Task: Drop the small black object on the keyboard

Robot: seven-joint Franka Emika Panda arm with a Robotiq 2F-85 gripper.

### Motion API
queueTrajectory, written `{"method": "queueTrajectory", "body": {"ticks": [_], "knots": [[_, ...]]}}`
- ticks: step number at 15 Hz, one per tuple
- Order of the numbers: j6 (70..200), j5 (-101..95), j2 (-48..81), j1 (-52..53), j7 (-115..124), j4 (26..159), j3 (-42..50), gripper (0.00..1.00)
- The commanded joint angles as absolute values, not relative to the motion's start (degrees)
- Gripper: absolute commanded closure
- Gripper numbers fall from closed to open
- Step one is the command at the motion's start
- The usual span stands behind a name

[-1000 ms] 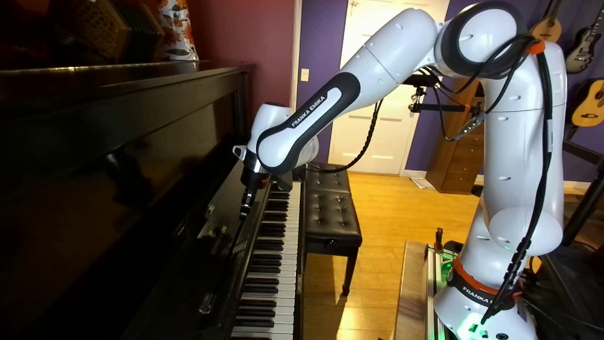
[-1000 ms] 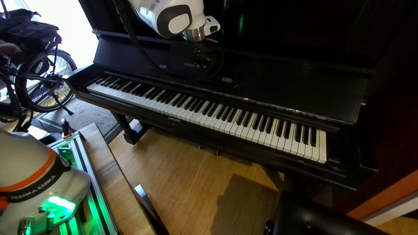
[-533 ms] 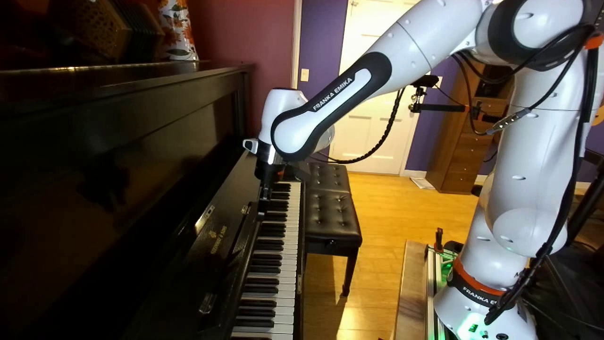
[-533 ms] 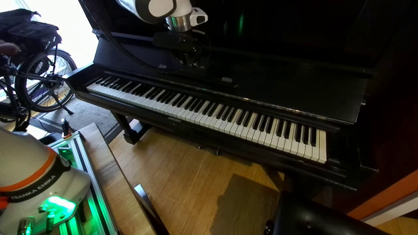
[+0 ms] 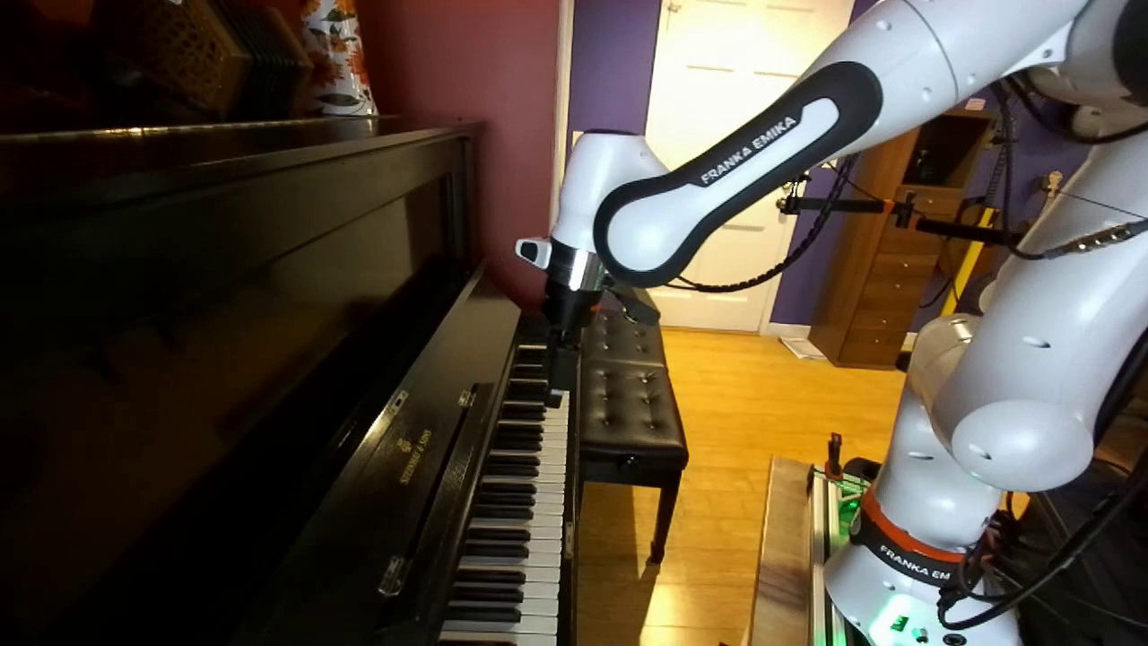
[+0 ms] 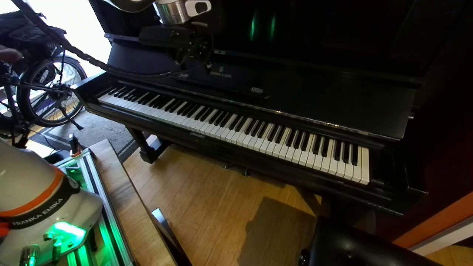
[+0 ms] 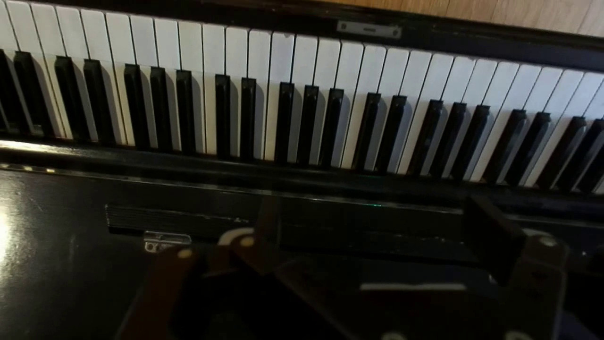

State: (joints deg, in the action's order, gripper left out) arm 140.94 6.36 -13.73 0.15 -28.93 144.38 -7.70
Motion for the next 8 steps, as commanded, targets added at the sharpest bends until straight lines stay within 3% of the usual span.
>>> {"method": "queueTrajectory", "body": {"ticks": [1, 8], "knots": [[137.7, 0.2, -24.3, 2.7, -23.1, 152.7, -6.1, 0.0], [137.9, -0.7, -24.8, 4.9, -22.9, 152.9, -4.2, 0.0]]}}
